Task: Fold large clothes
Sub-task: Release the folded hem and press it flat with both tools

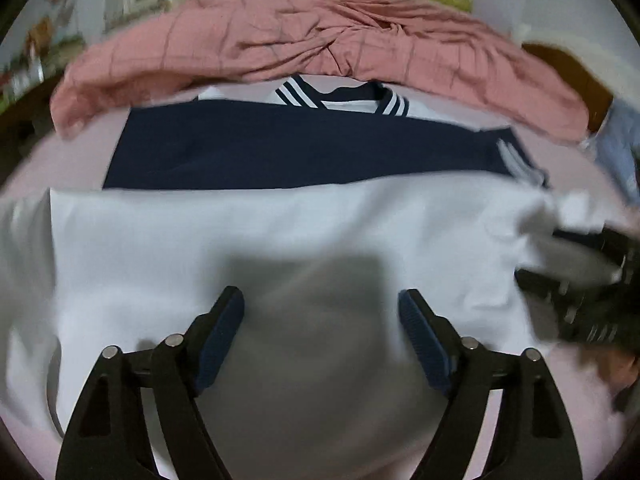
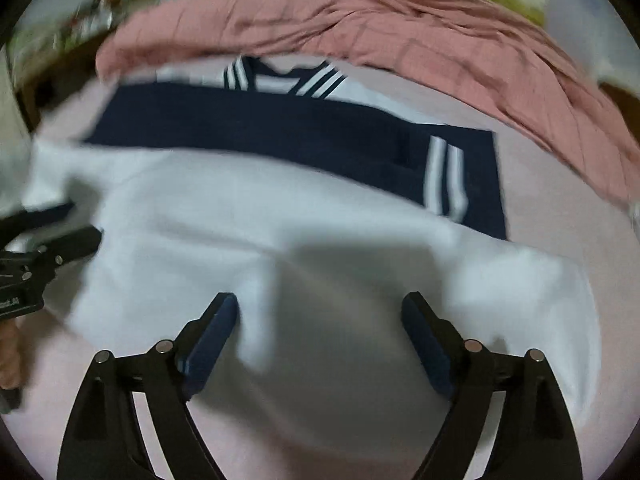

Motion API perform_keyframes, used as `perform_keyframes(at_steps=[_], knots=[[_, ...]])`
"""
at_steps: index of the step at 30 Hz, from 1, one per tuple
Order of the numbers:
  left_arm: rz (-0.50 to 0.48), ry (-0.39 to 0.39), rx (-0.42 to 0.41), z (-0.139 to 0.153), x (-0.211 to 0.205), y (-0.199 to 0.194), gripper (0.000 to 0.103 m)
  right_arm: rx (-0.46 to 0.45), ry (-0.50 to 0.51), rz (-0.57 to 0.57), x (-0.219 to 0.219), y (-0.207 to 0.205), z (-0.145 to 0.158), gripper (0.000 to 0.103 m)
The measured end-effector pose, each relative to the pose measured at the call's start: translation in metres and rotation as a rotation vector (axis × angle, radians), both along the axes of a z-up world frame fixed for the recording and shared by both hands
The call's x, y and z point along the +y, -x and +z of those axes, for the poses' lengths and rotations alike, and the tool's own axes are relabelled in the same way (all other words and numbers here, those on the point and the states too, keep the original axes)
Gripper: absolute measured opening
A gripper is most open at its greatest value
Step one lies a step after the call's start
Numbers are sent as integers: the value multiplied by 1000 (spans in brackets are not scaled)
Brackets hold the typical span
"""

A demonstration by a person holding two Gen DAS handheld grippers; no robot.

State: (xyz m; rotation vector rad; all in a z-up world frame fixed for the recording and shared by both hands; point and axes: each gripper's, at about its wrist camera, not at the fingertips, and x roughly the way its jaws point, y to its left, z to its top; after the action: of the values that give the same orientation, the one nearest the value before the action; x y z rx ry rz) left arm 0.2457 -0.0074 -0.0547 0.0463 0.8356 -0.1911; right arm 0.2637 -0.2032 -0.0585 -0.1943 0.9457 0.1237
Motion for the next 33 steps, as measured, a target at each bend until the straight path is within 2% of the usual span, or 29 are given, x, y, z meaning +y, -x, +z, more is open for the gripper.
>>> perform_keyframes(at_steps=[1,3,5,8,11,14,16,17,19,21,22,24,25,26,27,28,30,32,33], knots=[[2,-13,-1,1,-3,-1,81,-1,-36,-13,-3,-9,-4,96],[-8,17,19,1,3,-3,81,-6,-167,-72,-23,-23,-3,96],[-17,24,21,2,8,-1,81,4,-228,-72,-31,-23,-3,96],[-22,-15,16,-1,5,11,82,15,-142,-33,-22,-5,-5,95],[-8,-5,48,-3,9,21,82,21,-113,-12,-23,19,-5,95],[-25,-36,61,-4,16,40,81,-1,-52,-21,-22,47,-2,94],[-36,10,34,-2,26,47,78,-22,-8,-13,-18,62,-5,94],[-29,42,30,-1,31,47,73,-34,15,-6,-16,67,-5,94],[-11,92,13,5,42,49,65,-60,-8,-18,-20,72,1,91],[-7,85,-28,15,46,55,65,-92,-65,-53,-30,76,11,81],[10,44,-72,22,47,59,65,-116,-87,-73,-35,81,19,78],[59,-21,-154,37,51,66,65,-174,-97,-103,-44,87,35,65],[64,3,-164,43,57,65,65,-209,-107,-124,-52,92,46,60],[68,38,-158,47,64,63,65,-229,-132,-144,-59,93,53,52],[82,64,-147,51,73,58,65,-236,-159,-158,-64,93,58,43],[102,67,-141,53,79,53,65,-233,-207,-176,-73,92,61,39],[121,35,-132,52,90,39,65,-164,-320,-180,-89,82,57,25],[144,-15,-81,41,99,25,65,-49,-367,-159,-93,69,38,22],[166,-27,-26,30,104,15,65,-17,-346,-157,-92,64,27,22]])
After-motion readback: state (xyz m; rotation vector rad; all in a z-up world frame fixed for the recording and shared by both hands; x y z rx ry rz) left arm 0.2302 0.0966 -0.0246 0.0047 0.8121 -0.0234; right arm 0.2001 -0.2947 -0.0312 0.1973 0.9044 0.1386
